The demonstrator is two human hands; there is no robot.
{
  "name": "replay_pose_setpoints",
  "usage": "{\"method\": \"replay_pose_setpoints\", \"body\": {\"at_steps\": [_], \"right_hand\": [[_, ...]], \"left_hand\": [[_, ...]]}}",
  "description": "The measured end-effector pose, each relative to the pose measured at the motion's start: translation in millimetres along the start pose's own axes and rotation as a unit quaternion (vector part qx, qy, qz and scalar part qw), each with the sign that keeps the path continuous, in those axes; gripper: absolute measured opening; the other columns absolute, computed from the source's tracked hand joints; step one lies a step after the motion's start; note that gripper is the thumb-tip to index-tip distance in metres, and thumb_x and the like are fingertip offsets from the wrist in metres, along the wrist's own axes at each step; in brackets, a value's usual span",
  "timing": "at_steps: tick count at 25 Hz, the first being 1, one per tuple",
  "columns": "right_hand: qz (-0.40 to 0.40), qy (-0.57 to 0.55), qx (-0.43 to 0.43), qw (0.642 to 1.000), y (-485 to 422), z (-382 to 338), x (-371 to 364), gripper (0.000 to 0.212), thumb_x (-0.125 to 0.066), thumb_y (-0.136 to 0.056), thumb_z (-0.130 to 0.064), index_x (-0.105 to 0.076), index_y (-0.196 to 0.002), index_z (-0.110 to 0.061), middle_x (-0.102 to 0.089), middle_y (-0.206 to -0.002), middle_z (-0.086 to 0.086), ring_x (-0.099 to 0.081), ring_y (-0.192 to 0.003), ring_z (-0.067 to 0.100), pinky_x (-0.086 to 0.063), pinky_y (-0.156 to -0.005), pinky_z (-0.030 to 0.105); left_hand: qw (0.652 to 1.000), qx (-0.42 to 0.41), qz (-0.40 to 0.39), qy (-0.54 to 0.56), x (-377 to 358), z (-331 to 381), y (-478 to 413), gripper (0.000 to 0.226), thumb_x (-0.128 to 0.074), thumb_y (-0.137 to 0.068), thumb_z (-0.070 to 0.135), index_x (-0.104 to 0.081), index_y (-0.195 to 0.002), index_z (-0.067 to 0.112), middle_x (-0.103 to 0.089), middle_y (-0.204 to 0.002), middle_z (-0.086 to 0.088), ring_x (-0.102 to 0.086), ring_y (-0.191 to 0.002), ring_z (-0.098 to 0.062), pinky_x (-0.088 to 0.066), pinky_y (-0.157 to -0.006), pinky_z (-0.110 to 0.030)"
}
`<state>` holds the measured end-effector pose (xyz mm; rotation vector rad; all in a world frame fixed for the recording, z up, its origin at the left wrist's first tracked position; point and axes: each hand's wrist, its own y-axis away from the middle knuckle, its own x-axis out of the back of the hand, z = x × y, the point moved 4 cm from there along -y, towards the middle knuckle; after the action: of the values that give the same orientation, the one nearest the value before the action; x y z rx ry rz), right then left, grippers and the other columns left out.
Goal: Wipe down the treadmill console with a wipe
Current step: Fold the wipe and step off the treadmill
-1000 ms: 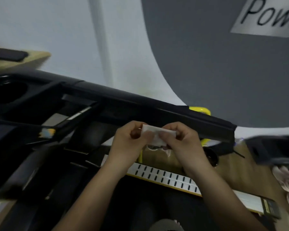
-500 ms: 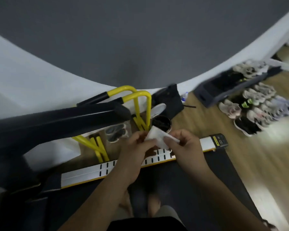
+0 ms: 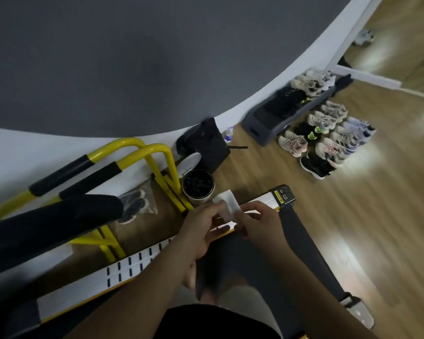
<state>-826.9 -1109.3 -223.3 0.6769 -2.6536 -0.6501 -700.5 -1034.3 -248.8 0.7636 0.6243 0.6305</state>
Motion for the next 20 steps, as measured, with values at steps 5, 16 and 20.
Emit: {"method": "replay_pose_setpoints", "body": {"at_steps": [5,16,20], "right_hand": [[-0.063,0.049,-0.015,0.997,-74.2,-4.9,-6.9,0.012,-0.073,-0.083,-0.032,-0.066,-0.083,-0.022,-0.073,-0.071,0.001,-0.07,-0.065,0.014,-0.056,-0.054,0.028],[-0.146,0.152,-0.09,0.973,-268.3,47.3,-21.8,0.005,-0.067,-0.085,-0.019,-0.065,-0.085,-0.024,-0.072,-0.071,-0.002,-0.069,-0.064,0.014,-0.057,-0.062,0.035],[-0.132,0.181,-0.103,0.969,-355.6,116.6,-72.1,0.011,-0.069,-0.084,-0.022,-0.063,-0.08,-0.03,-0.071,-0.075,-0.007,-0.068,-0.068,0.011,-0.059,-0.063,0.032]], "left_hand": [[0.998,-0.006,0.063,-0.017,-14.1,9.3,-54.9,0.011,-0.068,-0.09,0.019,-0.072,-0.1,0.018,-0.074,-0.099,-0.009,-0.067,-0.089,-0.022,-0.054,-0.071,-0.034],[0.972,0.004,0.22,0.077,-25.4,-3.7,-226.0,0.021,-0.065,-0.095,0.026,-0.068,-0.087,0.007,-0.064,-0.065,-0.003,-0.058,-0.059,-0.015,-0.046,-0.054,-0.028],[0.972,0.016,0.215,0.097,13.8,-29.8,-336.3,0.014,-0.062,-0.096,0.017,-0.067,-0.093,0.004,-0.066,-0.076,-0.01,-0.061,-0.07,-0.023,-0.049,-0.065,-0.033]]}}
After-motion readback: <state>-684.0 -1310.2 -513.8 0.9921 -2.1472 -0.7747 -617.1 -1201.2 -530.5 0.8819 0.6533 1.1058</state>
